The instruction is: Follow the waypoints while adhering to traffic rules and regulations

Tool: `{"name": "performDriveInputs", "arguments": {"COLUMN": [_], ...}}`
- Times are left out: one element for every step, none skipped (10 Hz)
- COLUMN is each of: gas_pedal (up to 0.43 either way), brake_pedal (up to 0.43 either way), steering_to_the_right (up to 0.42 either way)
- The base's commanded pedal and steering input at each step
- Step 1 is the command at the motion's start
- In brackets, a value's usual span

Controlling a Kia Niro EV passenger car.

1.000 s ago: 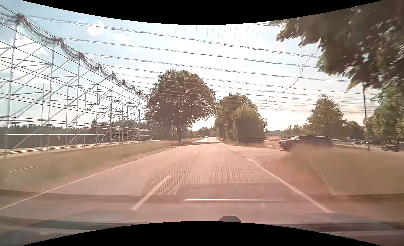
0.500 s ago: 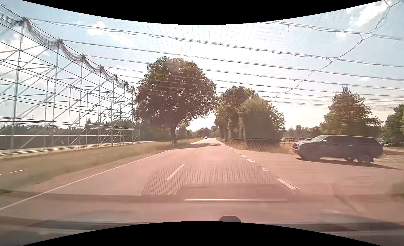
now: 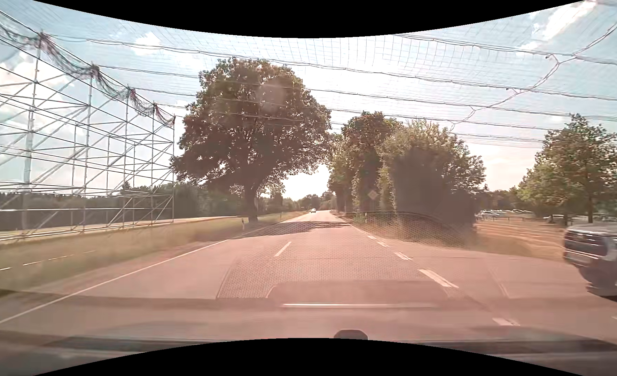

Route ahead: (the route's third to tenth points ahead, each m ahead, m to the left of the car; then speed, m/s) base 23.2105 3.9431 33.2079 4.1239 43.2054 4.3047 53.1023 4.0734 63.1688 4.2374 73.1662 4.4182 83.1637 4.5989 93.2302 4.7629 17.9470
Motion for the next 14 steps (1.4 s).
{"name": "performDriveInputs", "arguments": {"gas_pedal": [0.220,0.220,0.220,0.220,0.220,0.197,0.169,0.157,0.157,0.150,0.138,0.130,0.130,0.118], "brake_pedal": [0.000,0.000,0.000,0.000,0.000,0.000,0.000,0.000,0.000,0.000,0.000,0.000,0.000,0.000], "steering_to_the_right": [-0.001,-0.001,-0.001,-0.001,-0.001,-0.001,-0.001,-0.001,-0.001,-0.001,-0.001,-0.001,-0.001,-0.001]}}
